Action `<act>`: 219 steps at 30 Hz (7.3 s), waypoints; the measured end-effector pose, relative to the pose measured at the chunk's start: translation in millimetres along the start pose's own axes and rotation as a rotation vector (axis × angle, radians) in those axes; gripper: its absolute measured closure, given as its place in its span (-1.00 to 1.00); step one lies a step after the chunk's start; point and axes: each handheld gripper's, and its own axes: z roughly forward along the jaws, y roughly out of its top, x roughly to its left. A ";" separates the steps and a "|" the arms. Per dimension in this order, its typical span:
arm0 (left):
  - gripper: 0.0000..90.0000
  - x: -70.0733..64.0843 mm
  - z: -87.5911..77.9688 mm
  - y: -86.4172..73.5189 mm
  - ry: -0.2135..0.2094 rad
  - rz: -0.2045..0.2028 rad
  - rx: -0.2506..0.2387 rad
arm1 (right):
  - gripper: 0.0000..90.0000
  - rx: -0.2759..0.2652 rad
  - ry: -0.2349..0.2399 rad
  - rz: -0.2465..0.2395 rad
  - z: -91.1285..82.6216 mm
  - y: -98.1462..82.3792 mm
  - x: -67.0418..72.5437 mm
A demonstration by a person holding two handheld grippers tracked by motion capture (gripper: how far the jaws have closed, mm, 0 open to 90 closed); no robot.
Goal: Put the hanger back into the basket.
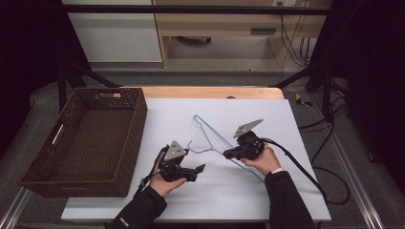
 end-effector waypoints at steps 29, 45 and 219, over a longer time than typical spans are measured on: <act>0.59 -5.2 30.3 14.6 -0.010 -0.005 -0.086 | 0.94 -0.011 0.019 0.003 3.0 -5.9 0.8; 0.88 -14.7 31.7 18.6 0.028 0.051 -0.090 | 0.93 -0.027 0.001 0.016 1.7 -8.5 2.9; 0.94 -39.3 -24.4 33.6 0.210 0.854 0.333 | 0.49 -0.107 -0.025 -0.093 -51.9 1.0 60.0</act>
